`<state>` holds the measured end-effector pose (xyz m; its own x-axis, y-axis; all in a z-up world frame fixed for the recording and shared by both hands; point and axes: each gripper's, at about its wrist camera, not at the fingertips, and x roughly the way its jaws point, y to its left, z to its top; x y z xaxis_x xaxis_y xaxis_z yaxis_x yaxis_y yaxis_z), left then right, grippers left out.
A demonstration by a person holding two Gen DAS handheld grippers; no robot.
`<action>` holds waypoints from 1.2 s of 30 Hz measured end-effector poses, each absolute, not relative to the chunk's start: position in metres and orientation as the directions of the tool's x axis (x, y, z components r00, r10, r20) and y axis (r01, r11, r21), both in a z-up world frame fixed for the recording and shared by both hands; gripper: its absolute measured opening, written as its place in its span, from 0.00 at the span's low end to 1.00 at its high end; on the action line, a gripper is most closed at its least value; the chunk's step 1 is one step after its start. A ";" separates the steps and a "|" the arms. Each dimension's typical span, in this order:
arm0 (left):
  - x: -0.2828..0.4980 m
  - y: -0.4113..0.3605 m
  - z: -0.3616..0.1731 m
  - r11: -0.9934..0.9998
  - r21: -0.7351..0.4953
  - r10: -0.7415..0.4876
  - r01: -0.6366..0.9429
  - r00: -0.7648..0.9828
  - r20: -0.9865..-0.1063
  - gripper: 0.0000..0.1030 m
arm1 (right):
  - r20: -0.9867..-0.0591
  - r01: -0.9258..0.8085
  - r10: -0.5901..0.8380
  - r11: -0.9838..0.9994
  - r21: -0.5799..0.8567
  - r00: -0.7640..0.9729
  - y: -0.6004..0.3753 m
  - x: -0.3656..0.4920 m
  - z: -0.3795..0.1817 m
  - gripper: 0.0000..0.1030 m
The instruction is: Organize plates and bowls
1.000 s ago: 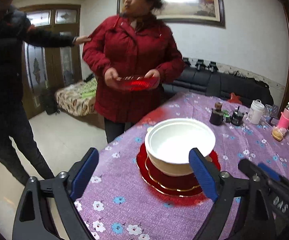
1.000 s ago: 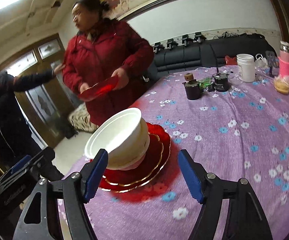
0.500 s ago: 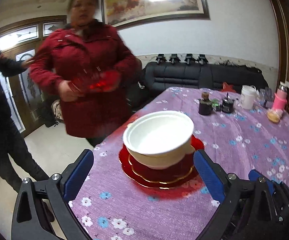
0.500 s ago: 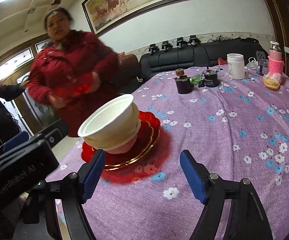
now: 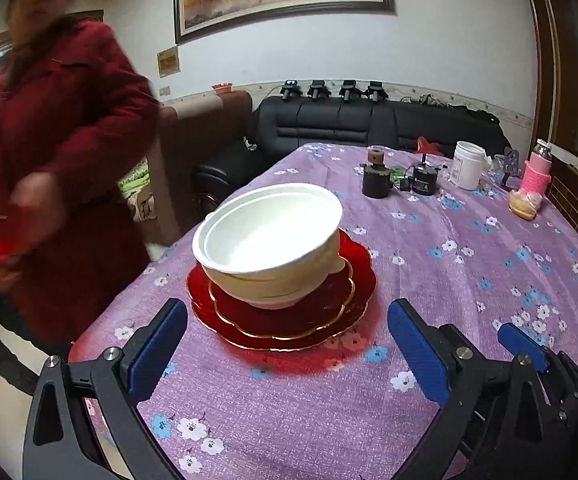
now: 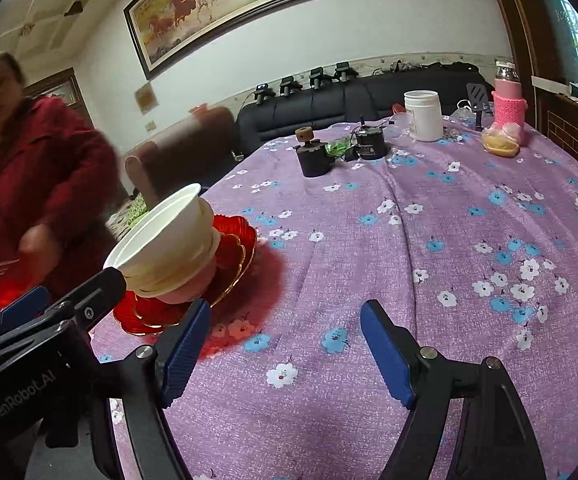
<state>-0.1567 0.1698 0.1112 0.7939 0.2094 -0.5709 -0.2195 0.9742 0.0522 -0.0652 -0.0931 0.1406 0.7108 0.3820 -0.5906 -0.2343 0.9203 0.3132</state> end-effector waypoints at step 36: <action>-0.147 0.212 0.080 0.972 -0.066 0.126 -0.227 0.734 -0.667 0.97 | -0.626 -0.260 0.322 0.946 0.192 0.710 -0.058 -0.072 0.131 0.80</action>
